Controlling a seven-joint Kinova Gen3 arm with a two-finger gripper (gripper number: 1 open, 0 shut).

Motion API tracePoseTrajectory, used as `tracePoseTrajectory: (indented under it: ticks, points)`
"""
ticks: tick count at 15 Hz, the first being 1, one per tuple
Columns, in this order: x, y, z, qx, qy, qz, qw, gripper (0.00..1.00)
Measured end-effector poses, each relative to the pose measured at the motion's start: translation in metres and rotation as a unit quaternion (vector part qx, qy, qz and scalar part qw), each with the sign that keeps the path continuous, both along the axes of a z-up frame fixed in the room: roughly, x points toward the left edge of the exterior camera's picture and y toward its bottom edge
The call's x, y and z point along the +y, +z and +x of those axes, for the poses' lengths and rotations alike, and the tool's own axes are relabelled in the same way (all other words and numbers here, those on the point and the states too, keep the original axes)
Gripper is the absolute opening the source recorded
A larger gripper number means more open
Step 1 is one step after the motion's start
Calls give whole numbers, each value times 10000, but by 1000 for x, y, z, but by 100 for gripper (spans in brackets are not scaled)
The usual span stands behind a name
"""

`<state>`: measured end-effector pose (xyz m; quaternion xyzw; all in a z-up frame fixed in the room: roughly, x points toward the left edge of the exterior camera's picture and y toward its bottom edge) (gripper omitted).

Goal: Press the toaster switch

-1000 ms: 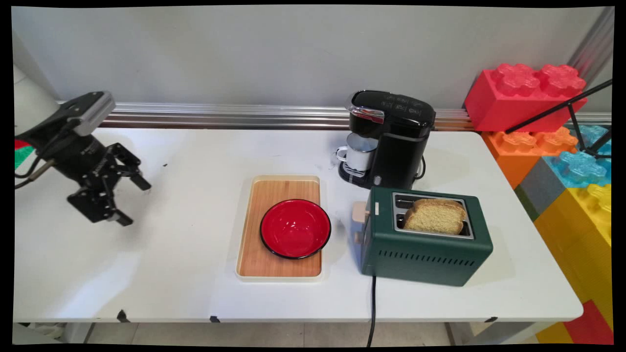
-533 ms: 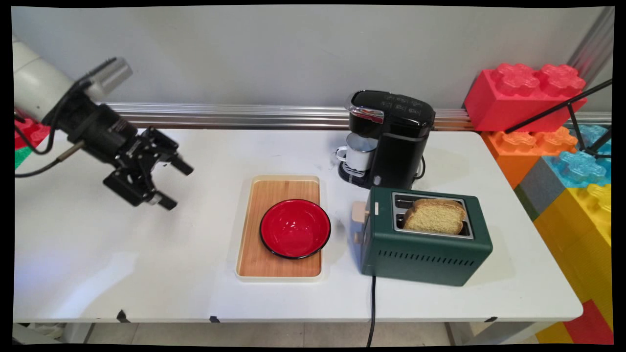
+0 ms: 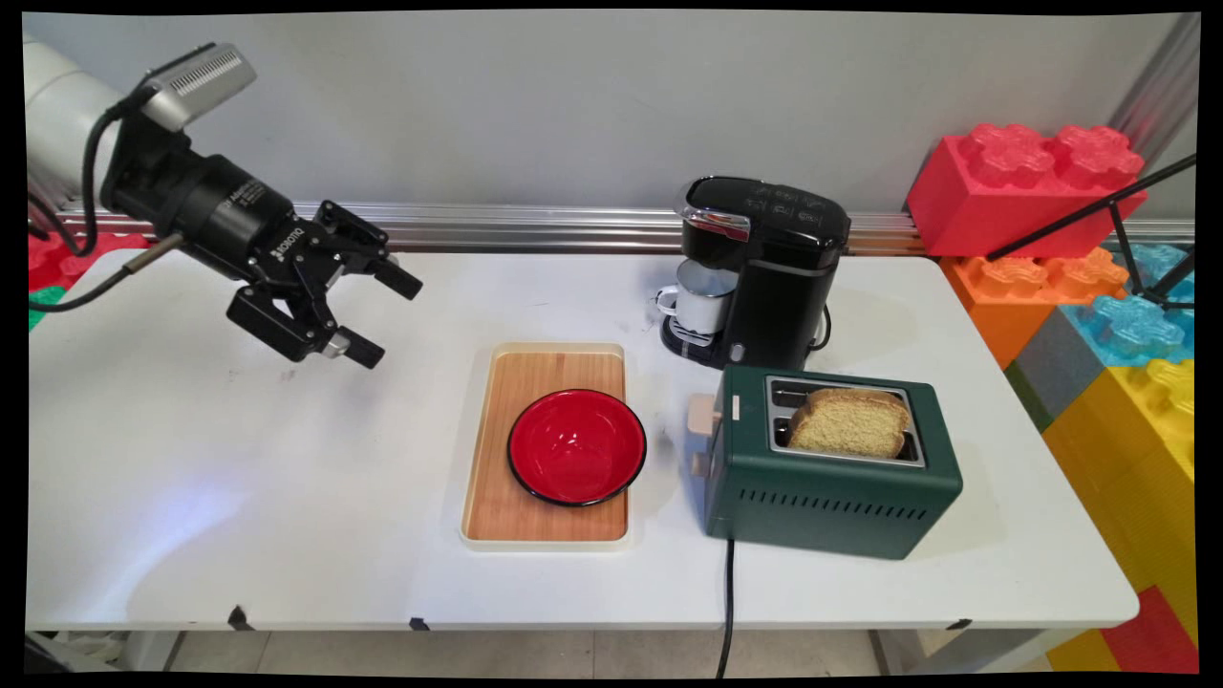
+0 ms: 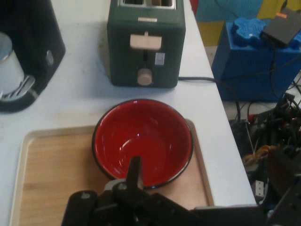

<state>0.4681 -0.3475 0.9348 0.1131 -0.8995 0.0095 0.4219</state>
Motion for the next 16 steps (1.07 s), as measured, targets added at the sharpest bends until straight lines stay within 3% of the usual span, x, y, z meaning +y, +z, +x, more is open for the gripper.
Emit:
tracePoseTrajectory:
  ticks: [2,3,12,16]
  points:
    - [-2,0,-1,75,-69,-44,9999,100]
    - [-3,1,-2,119,-83,-57,9999,0]
    - [-12,0,-17,290,-160,-26,9994,0]
    - [-21,-9,-39,389,-128,-56,9991,0]
